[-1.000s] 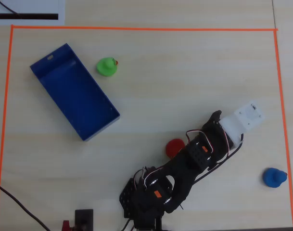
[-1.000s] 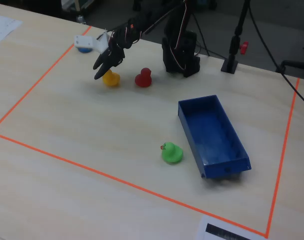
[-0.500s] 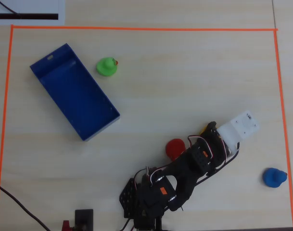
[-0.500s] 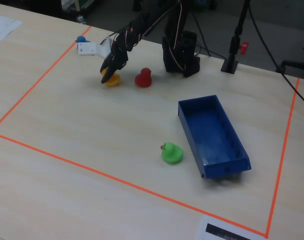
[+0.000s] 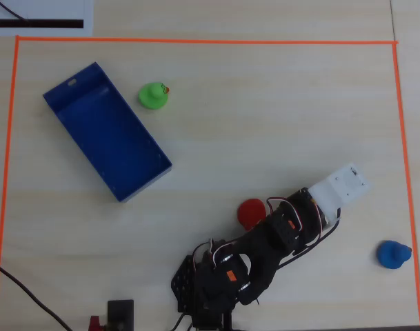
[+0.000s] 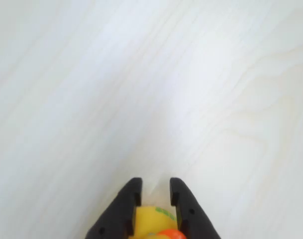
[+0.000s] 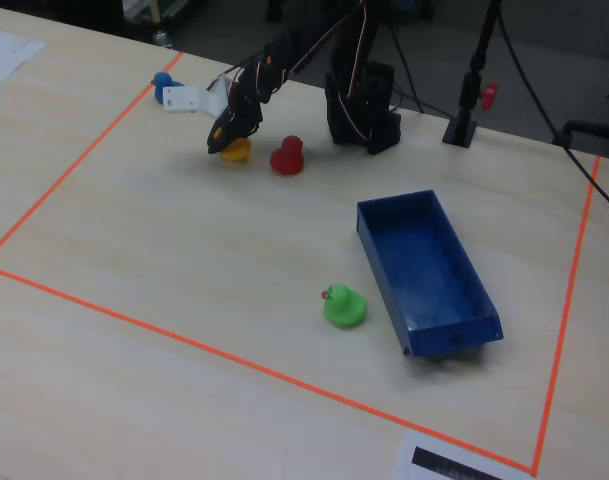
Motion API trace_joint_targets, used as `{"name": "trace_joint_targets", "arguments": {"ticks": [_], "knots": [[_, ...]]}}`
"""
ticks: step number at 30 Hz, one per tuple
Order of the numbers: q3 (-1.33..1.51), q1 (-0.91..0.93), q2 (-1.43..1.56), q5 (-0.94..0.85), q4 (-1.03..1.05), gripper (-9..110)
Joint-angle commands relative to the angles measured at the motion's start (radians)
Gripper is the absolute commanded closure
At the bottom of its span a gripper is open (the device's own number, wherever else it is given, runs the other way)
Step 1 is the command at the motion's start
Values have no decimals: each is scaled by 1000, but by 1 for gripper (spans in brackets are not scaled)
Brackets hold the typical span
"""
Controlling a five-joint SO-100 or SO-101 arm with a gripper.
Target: Grasp yellow duck and put it into box.
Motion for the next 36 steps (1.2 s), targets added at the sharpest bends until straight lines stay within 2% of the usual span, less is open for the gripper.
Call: {"name": "trace_joint_targets", "arguments": {"ticks": [1, 5, 9, 17, 22, 28, 36], "knots": [[-100, -31, 32, 46, 55, 101], [-212, -115, 94, 129, 224, 101], [-356, -279, 181, 215, 460, 101], [-477, -779, 368, 267, 845, 101], [-600, -1115, 385, 394, 1083, 101], [-844, -1430, 196, 549, 1246, 101], [-1313, -1595, -255, 638, 1331, 101]]}}
